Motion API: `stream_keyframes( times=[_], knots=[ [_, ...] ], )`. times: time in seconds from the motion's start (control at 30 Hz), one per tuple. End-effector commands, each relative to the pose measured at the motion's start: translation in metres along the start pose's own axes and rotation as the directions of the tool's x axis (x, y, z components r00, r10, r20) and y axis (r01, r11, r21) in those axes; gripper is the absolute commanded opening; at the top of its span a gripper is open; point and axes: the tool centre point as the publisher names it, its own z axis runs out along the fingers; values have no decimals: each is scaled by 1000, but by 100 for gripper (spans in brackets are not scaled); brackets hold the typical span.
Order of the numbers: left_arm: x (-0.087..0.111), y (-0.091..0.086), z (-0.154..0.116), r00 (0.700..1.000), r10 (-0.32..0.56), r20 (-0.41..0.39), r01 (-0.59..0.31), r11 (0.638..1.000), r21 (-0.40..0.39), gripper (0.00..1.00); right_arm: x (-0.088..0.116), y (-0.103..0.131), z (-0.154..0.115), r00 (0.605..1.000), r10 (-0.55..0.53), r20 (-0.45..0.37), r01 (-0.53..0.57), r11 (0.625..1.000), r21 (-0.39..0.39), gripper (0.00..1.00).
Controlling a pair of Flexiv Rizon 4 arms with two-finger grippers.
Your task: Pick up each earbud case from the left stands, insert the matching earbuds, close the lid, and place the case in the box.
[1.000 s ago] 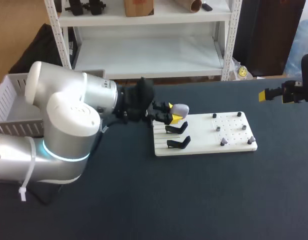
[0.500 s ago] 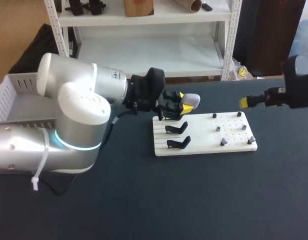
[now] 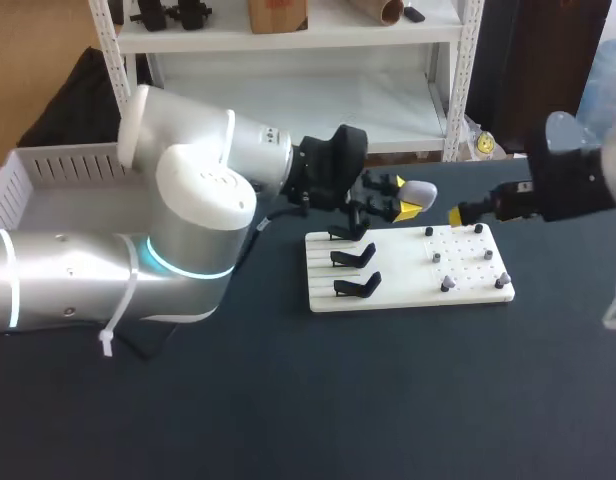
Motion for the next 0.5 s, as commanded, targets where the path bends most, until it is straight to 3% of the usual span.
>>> stream_keyframes(
  times=[0.03, 0.5],
  knots=[
    [-3, -3, 6, 1000, 6, -8, -6, 1000, 1, 0, -9, 4, 8, 1000, 13, -27, -11, 996, 88, 100],
    [-13, -10, 6, 1000, 31, 8, -31, 1000, 7, 0, -12, 7, 15, 998, 26, -56, -21, 996, 88, 100]
  ],
)
